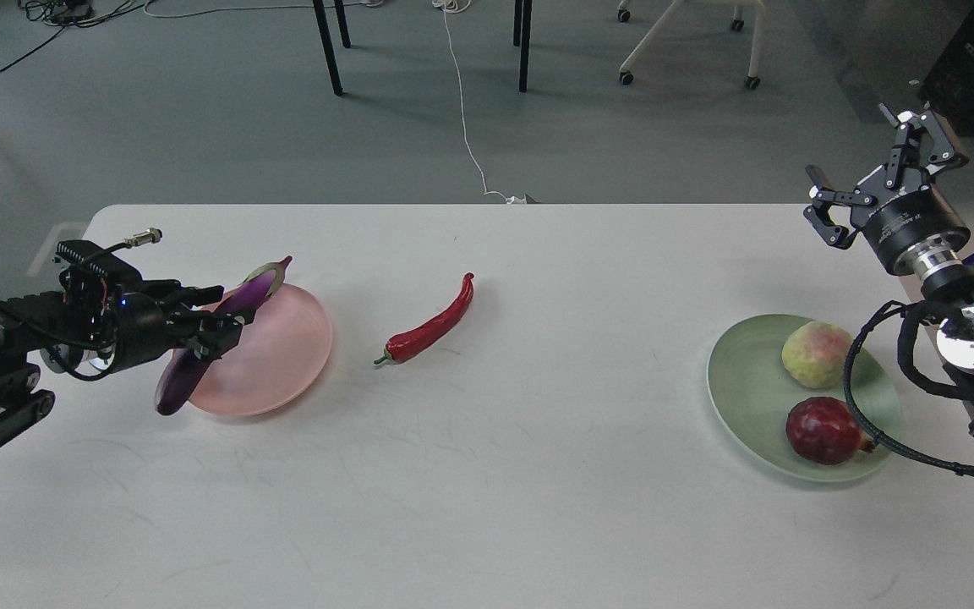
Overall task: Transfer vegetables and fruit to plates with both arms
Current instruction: 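Carry the eggplant onto the pink plate with the left hand, then release the eggplant and move the left hand to the red chili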
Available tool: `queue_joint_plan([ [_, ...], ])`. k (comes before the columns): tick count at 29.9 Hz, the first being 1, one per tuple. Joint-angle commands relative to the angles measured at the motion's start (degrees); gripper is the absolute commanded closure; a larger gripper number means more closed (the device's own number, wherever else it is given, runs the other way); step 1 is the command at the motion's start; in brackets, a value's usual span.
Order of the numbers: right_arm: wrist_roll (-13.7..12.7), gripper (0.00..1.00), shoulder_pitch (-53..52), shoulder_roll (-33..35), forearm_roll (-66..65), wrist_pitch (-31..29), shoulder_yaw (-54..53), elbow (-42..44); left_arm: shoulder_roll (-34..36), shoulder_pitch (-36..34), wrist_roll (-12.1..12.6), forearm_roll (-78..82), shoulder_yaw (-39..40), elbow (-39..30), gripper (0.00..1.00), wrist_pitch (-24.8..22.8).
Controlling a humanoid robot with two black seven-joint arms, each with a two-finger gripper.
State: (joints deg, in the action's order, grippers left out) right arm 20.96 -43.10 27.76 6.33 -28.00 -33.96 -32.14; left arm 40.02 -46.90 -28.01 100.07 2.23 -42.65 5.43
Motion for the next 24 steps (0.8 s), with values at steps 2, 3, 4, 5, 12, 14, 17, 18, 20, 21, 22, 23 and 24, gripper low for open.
queue_joint_plan([
  [2,0.0,0.01,0.3,0.1,0.1,0.0,-0.1,0.1,0.2,-2.0,0.0,-0.1,0.2,-0.2,0.31,-2.2],
  [3,0.0,0.01,0.4,0.1,0.0,0.0,-0.1,0.1,0.1,-3.4,0.0,0.0,0.2,-0.2,0.31,-3.0],
  [4,0.0,0.01,0.4,0.1,0.0,0.0,-0.1,0.1,0.0,-4.9,0.0,0.0,0.3,-0.7,0.31,-3.7],
  [5,0.1,0.01,0.4,0.1,0.1,0.0,-0.1,0.1,-0.1,-6.4,0.0,0.0,0.3,-1.4,0.31,-4.5],
  [12,0.1,0.01,0.4,0.7,0.1,0.0,-0.1,0.1,-11.3,-15.1,0.0,-0.1,0.1,-3.6,0.30,-9.9],
  [14,0.1,0.01,0.4,0.9,0.1,0.0,-0.1,0.1,-13.5,-15.3,0.0,0.3,0.1,-3.1,0.30,-9.9],
  [17,0.1,0.01,0.2,1.4,0.0,0.0,-0.5,0.1,-16.7,-15.6,0.0,0.7,-0.8,-2.6,0.30,-10.0],
  [18,0.1,0.01,0.0,1.8,0.1,0.0,-0.7,0.1,-18.0,-15.5,0.0,0.7,-2.0,-2.4,0.30,-10.1],
  [20,0.1,0.01,-0.1,2.4,0.1,0.0,-1.1,0.1,-20.3,-15.2,0.0,0.6,-4.9,-1.9,0.30,-9.9],
  [21,0.1,0.01,-0.1,2.5,0.1,0.0,-1.2,0.1,-21.2,-15.1,0.0,0.6,-6.1,-1.9,0.30,-9.9],
  [22,0.1,0.01,-0.1,2.5,0.1,0.0,-1.2,0.1,-22.2,-15.0,0.0,0.6,-7.1,-1.9,0.30,-9.8],
  [23,0.1,0.01,-0.1,2.5,0.0,0.0,-1.2,0.1,-23.0,-14.9,0.0,0.6,-7.9,-1.9,0.31,-9.7],
  [24,0.1,0.01,-0.1,2.5,0.1,0.0,-1.2,0.1,-23.6,-14.9,0.0,0.6,-8.5,-1.9,0.31,-9.6],
])
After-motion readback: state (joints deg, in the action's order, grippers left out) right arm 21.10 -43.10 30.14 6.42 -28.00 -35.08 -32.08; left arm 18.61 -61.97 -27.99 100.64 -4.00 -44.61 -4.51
